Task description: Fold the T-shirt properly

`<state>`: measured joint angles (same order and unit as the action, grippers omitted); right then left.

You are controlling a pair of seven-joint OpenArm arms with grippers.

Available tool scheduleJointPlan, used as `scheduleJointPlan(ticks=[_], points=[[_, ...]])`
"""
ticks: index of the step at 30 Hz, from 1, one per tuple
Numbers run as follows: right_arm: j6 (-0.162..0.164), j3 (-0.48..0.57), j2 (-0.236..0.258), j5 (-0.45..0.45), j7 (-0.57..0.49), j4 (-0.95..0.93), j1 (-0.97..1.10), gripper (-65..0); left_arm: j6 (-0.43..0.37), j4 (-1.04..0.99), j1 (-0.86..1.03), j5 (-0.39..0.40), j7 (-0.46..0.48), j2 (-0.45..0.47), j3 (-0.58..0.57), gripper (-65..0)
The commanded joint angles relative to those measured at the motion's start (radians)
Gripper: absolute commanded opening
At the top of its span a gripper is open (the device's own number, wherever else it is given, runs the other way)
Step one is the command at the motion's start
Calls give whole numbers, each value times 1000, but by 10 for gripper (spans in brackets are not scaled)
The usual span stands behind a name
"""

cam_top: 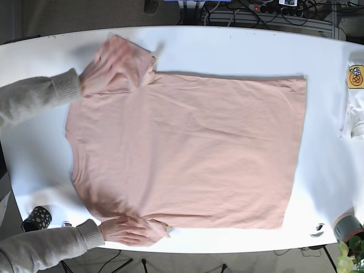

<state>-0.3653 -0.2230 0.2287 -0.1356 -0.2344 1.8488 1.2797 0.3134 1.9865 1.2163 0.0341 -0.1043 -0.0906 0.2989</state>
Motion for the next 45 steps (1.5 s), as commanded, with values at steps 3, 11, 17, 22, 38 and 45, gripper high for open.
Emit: scheduleJointPlan(ticks=[3, 11, 17, 22, 38, 45], points=[[-7, -22, -19, -6, -15, 78, 29, -591, -1, 21, -25, 16, 22, 1, 1, -382], [-8, -23, -56, -60, -16, 102, 29, -591, 0, 26, -119, 192, 19, 9, 61, -376], [-8, -22, -51, -213, 11, 102, -25, -588, 0, 24, -186, 286, -31, 30, 122, -376], [-31, -28, -50, -270, 74, 102, -102, -587, 0, 21, -263, 390, -170, 74, 187, -376], [-99, -26, -51, -539, 312, 104, -225, -366, 111, 9, -493, 580, -501, 144, 452, -374], [-99, -60, -51, -684, 473, 104, -309, -360, 158, -8, -596, 580, -621, 136, 509, -214]])
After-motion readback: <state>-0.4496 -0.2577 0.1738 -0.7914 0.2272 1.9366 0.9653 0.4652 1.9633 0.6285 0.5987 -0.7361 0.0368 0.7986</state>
